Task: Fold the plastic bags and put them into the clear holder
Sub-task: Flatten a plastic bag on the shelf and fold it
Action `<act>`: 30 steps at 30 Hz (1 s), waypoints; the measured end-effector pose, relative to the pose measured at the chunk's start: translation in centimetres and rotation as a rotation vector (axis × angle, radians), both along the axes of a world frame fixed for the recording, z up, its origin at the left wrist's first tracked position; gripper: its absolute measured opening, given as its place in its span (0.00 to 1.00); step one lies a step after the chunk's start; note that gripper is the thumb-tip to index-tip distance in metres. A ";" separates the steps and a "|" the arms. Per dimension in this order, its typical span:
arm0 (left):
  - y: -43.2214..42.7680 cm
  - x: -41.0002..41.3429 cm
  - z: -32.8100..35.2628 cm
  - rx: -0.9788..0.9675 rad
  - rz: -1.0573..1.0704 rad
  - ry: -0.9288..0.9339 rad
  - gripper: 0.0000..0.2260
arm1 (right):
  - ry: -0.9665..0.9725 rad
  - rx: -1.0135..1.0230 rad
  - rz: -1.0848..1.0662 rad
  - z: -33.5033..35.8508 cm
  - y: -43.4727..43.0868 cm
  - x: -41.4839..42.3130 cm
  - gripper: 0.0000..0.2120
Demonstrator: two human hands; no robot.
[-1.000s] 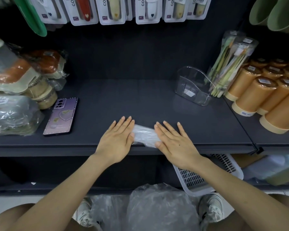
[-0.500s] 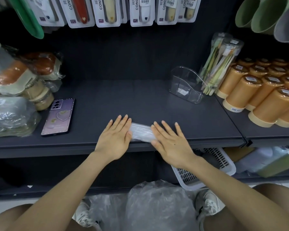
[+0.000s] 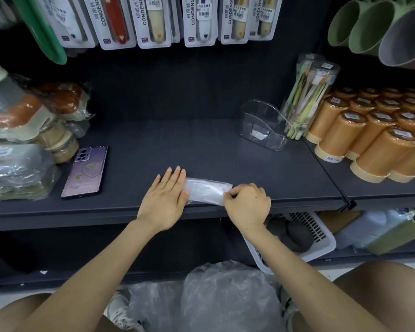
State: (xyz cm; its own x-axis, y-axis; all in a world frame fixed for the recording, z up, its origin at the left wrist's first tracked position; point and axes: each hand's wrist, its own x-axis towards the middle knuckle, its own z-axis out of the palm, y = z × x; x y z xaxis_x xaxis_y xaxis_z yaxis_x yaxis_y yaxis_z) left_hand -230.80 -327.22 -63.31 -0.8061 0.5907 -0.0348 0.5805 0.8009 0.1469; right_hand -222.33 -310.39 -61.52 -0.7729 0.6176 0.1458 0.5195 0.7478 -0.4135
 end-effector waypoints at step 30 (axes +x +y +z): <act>3.6 2.6 6.9 1.362 0.355 -1.003 0.04 | 0.122 -1.082 0.417 8.3 3.2 0.2 0.15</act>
